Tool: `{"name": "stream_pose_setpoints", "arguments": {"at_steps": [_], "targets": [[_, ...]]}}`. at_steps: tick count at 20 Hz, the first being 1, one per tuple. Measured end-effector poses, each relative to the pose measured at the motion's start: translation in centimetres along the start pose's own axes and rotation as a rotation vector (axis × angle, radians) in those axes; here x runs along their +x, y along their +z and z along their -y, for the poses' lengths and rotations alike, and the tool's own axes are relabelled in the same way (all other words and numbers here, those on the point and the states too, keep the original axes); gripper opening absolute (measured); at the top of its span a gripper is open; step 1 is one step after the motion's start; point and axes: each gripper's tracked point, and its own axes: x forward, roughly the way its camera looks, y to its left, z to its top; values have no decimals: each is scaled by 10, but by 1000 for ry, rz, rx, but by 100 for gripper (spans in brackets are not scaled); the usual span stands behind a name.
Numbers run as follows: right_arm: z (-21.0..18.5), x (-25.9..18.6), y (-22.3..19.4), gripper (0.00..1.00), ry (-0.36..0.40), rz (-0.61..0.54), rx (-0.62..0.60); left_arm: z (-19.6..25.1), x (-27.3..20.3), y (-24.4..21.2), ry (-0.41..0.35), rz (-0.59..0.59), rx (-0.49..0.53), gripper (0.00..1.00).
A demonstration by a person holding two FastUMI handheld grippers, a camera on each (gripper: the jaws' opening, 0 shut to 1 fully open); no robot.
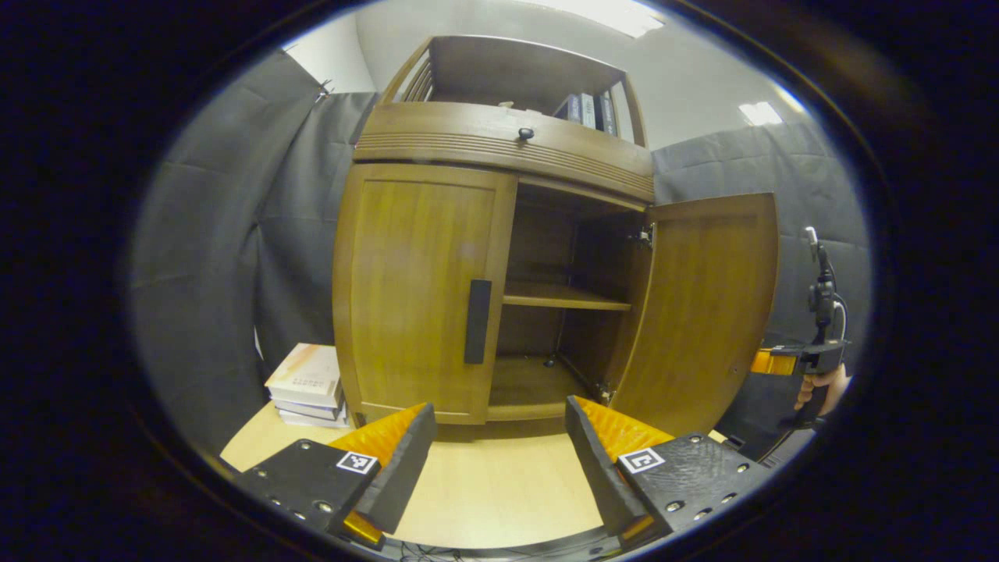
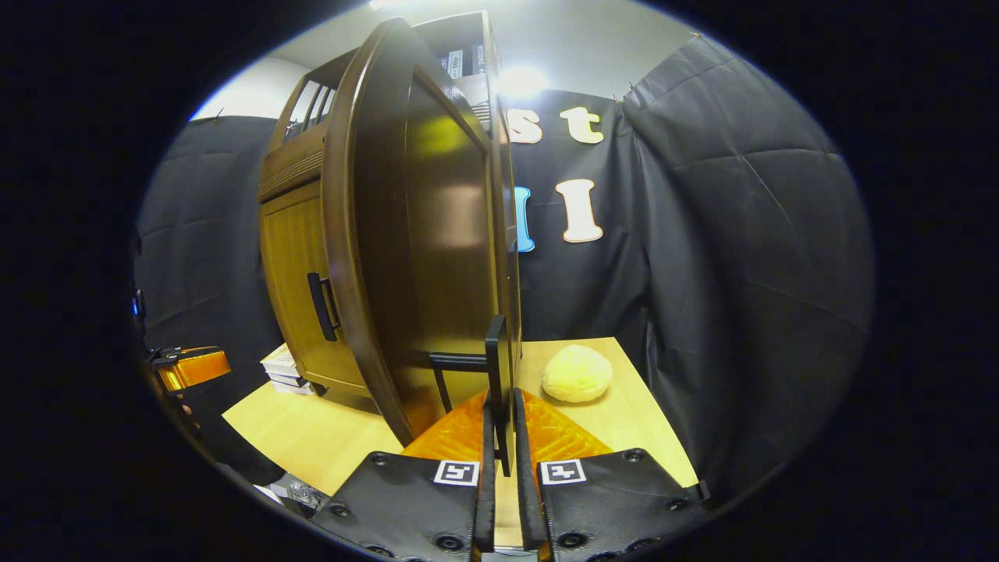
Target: Open the right door of the double-door shoe cabinet with the right hand, and open the left door with the left hand.
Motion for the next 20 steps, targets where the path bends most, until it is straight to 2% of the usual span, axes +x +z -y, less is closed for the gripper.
{"name": "stream_pose_setpoints", "arguments": {"at_steps": [1,2,4,6,7,8,10,11,13,14,17,20], "targets": [[10,-4,0,15,6,1,-1,12,-1,4,2,1,5,95],[14,-8,3,5,30,13,3,22,-3,9,5,6,10,95],[13,-14,3,24,84,21,4,36,-9,11,27,8,4,96],[10,-17,4,24,138,26,-10,48,-15,10,66,9,-19,95],[9,-19,8,18,160,41,-18,52,-19,9,92,10,-26,95],[11,-24,9,16,169,56,-23,53,-23,7,121,8,-27,95],[20,-33,8,16,165,78,-21,55,-31,9,169,10,-20,95],[21,-37,3,20,166,76,-23,56,-33,12,179,12,-13,95],[30,-45,-2,28,130,74,-40,57,-30,14,175,8,4,96],[32,-50,-2,27,113,81,-35,52,-26,15,172,5,17,96],[26,-55,-19,60,104,50,-27,30,1,26,193,15,33,95],[23,-59,-11,92,40,55,-43,5,36,42,200,45,17,95]]}}
